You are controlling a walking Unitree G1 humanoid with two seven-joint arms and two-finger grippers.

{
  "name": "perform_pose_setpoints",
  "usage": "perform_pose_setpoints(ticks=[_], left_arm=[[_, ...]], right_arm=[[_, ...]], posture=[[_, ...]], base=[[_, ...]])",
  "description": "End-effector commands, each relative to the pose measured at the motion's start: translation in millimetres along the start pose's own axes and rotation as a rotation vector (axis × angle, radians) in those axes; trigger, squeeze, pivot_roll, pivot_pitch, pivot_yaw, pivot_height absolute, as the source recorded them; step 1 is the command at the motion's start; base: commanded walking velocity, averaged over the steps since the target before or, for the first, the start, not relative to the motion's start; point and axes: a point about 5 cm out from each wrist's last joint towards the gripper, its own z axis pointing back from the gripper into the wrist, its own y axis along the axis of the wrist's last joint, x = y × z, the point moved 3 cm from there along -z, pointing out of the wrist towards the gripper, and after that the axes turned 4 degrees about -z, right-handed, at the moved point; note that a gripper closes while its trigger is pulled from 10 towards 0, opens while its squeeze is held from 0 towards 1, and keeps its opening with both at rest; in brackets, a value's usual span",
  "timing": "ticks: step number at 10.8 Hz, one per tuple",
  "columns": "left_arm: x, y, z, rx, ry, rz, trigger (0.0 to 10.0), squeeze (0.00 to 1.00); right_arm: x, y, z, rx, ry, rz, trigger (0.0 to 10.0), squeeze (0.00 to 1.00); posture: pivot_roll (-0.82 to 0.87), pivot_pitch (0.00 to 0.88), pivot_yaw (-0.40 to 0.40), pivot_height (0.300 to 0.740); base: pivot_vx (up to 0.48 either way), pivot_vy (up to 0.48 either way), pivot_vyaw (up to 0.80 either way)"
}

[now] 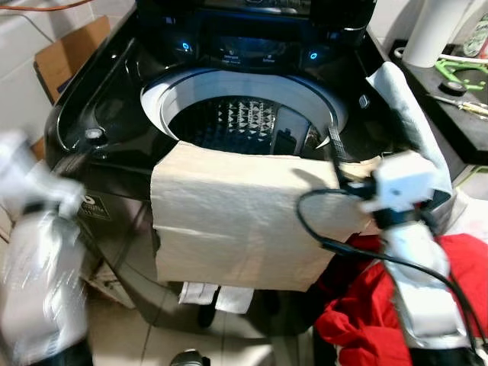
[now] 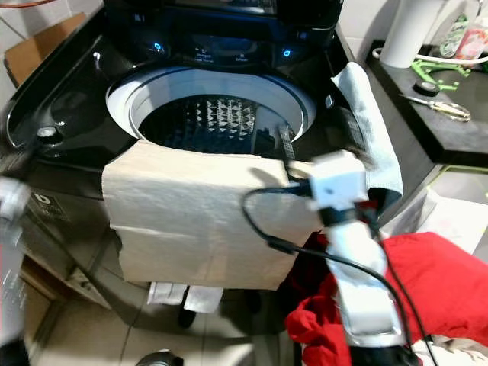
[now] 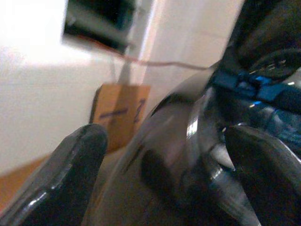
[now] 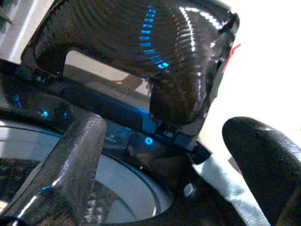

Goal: Clothes washing

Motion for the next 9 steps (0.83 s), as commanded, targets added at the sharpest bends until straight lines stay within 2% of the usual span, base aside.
perform_pose_setpoints(ticks=[1,2,3,4,6,9], left_arm=[[3.2,6,3.8,0.016,-0.004,0.013,10.0,0.0],[5.7,2,16.1,-0.004,-0.03,-0.011,10.0,0.0],[3.8,-1,21.1,-0.022,-0.032,-0.041,10.0,0.0],[1.9,-8,26.0,-0.058,-0.035,-0.108,10.0,0.0],[19.9,-19,26.9,-0.098,-0.113,-0.224,10.0,0.0],[34.6,-14,17.9,-0.074,-0.153,-0.193,10.0,0.0]], right_arm=[[3.1,11,1.2,0.052,-0.008,0.01,10.0,0.0],[0.9,17,3.9,0.071,0.007,0.014,10.0,0.0],[-1.2,20,4.1,0.082,0.026,0.015,10.0,0.0],[-6.0,25,2.1,0.099,0.055,0.01,10.0,0.0],[-9.1,20,-6.1,0.092,0.078,-0.005,10.0,0.0],[-12.5,13,-12.0,0.074,0.105,-0.015,10.0,0.0]], posture=[[0.09,0.0,-0.051,0.74],[0.09,0.0,-0.061,0.74],[0.09,0.0,-0.071,0.74],[0.09,0.0,-0.086,0.74],[0.1,0.0,-0.108,0.74],[0.11,0.0,-0.12,0.74]], base=[[0.0,0.0,0.0],[0.0,0.0,0.0],[0.0,0.0,0.0],[0.0,0.0,0.0],[0.0,0.0,0.0],[0.0,0.0,0.0]])
